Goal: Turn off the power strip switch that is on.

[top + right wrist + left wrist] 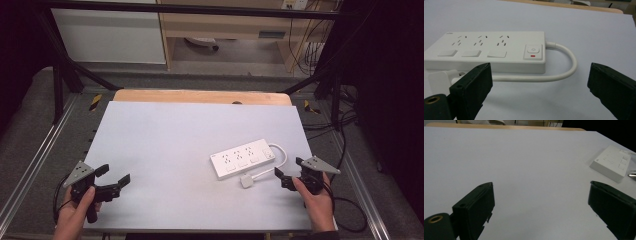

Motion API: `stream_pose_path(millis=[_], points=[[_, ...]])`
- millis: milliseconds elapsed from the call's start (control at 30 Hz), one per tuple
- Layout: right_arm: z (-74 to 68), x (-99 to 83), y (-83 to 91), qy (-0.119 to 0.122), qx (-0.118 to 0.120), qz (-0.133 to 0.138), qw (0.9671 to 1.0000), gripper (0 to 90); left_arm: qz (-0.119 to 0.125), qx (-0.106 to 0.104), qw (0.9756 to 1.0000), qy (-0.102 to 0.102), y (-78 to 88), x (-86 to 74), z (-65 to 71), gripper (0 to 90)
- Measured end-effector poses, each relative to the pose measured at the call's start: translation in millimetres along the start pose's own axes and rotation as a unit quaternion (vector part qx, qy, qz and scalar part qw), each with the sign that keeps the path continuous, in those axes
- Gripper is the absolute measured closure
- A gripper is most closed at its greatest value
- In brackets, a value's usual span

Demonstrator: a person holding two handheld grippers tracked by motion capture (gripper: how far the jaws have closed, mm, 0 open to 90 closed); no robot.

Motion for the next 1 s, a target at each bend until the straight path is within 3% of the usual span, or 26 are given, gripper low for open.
stream_pose_path(millis=[367, 633, 767, 1000], points=[[2.3, 7.3, 6.5, -0.013, -0.009, 0.015, 0.9998, 6.9, -0.001, 0.003, 1.0, 0.002, 1.0, 0.2, -0.7, 6.0], [0.2, 22.9, 13.9, -0.008, -0.012, 0.021, 0.9997, 5.1, -0.001, 0.0, 1.0, 0.002, 0.4, -0.5, 0.1, 5.9], [1.4, 34.6, 17.2, -0.016, -0.008, 0.034, 0.9993, 5.3, -0.002, 0.005, 1.0, 0.002, 0.1, -0.5, -1.6, 5.8], [3.6, 44.2, 22.1, -0.009, -0.019, 0.048, 0.9986, 5.8, 0.0, 0.002, 1.0, 0.004, 1.0, -0.2, -2.0, 5.8]])
Point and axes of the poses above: each handheld gripper's, and its own axes: y roughly backward along the jaws, x roughly out of its top, z roughly to its right, the point moved 5 cm from there along -y, roughly forward along the jaws, and after that the axes turned 4 degrees about y, right-handed, at the moved point
